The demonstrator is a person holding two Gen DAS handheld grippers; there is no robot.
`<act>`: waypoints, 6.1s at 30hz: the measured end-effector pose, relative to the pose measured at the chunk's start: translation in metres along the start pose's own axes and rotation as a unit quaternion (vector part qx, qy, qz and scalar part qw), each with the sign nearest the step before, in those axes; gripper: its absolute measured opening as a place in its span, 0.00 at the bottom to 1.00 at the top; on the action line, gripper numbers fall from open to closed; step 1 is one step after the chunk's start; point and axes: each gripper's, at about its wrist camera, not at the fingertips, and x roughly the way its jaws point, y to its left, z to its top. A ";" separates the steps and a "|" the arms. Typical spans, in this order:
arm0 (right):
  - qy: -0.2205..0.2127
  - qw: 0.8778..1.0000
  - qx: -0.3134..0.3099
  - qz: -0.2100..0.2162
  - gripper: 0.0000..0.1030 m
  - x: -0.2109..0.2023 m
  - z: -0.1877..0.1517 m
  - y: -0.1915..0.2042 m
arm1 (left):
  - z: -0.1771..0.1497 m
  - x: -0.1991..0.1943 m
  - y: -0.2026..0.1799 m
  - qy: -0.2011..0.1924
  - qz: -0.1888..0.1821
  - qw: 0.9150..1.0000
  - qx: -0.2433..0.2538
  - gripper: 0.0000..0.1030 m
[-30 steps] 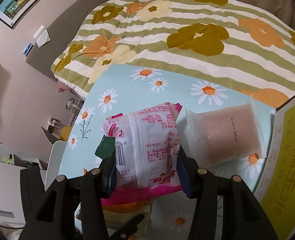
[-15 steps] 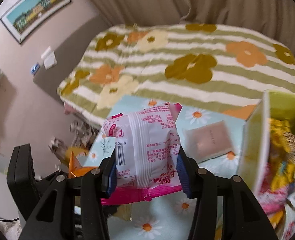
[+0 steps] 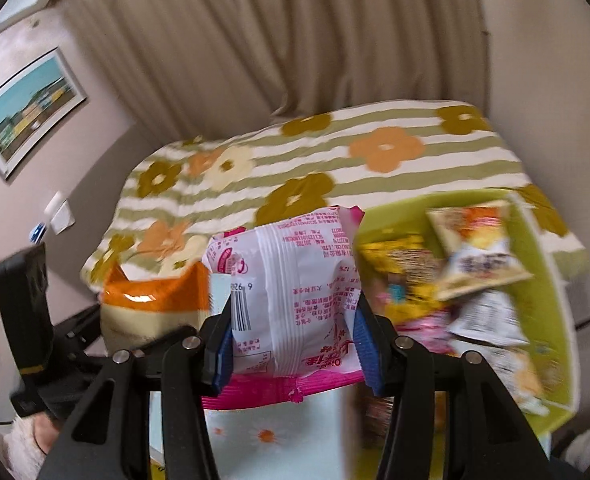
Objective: Organize snacks
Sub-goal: 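Carry the bread pack and pink-white bag into the yellow box and release both, then move both tools back toward the dark green packet and pink square packet, then grasp the dark green packet with the left gripper while the right grasps the pink square packet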
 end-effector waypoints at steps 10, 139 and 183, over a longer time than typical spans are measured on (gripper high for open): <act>0.008 0.999 0.030 -0.027 0.45 -0.035 -0.011 -0.103 | 0.014 0.047 -0.105 0.026 -0.042 0.999 0.018 0.75; 0.369 0.825 -0.422 -0.075 0.68 0.336 -0.042 0.085 | -0.120 0.170 0.149 0.179 0.136 0.956 -0.189 1.00; 0.364 0.857 -0.362 -0.043 0.67 0.315 -0.045 0.090 | -0.102 0.193 0.147 0.259 0.148 0.948 -0.113 0.94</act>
